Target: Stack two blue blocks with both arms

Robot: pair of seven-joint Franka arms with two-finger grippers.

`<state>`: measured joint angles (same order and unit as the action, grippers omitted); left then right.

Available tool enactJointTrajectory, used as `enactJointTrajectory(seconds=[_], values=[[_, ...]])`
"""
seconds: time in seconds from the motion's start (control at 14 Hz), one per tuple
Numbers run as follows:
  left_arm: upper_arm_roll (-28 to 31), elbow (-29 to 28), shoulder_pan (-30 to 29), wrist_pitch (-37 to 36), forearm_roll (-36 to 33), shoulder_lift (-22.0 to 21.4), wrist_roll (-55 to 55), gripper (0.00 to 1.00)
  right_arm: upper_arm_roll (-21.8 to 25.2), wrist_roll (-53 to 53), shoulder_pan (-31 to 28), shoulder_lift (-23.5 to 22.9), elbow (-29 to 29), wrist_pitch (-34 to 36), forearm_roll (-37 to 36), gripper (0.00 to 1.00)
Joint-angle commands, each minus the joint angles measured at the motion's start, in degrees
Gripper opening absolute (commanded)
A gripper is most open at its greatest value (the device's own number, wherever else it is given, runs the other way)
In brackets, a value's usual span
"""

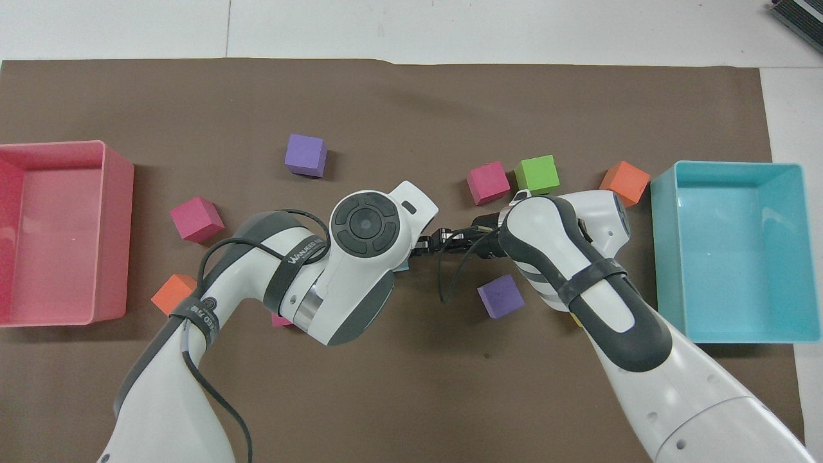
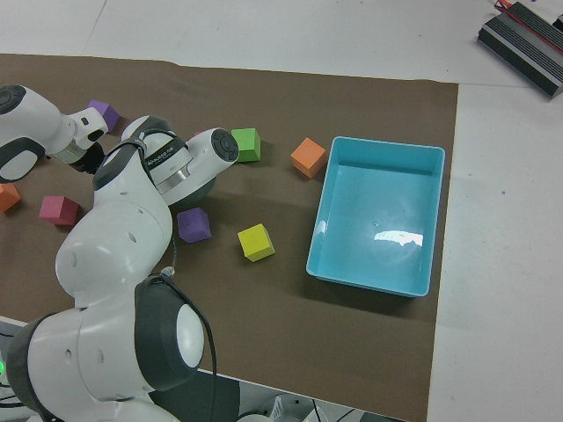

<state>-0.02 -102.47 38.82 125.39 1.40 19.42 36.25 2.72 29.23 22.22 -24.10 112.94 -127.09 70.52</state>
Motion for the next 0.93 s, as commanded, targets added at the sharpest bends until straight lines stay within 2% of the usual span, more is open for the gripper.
enactJointTrajectory(seconds=[0.0,0.29,0.43,0.57,0.72,0.86], values=[[1.0,-0.8,0.6,0.4,0.7,-1.7,0.3,1.0,-0.3,2.7,-0.1,0.4,0.8,-1.3,0.8,0.0],[1.7,-0.8,-0.1,-3.6,0.8,-6.4,0.3,1.0,-0.3,3.8,-0.8,1.0,0.7,-0.6,0.7,0.0],[1.7,-1.2,-2.7,-9.7,0.8,-10.3,-0.3,1.0,-0.1,3.2,-0.8,2.6,0.7,-0.6,-0.6,0.0],[1.7,-1.8,-5.1,-11.7,0.8,-13.1,-1.7,1.0,0.0,2.5,-1.6,3.9,0.7,-0.5,-2.7,0.0],[1.8,-5.6,-6.3,-12.9,0.8,-16.6,-5.2,1.0,0.3,0.8,-1.9,5.5,0.5,-0.5,-8.3,0.0],[1.8,-12.3,-7.9,-12.2,0.7,-20.5,-8.1,1.0,0.3,-4.9,-3.0,8.0,-0.1,-0.4,-18.4,0.0]])
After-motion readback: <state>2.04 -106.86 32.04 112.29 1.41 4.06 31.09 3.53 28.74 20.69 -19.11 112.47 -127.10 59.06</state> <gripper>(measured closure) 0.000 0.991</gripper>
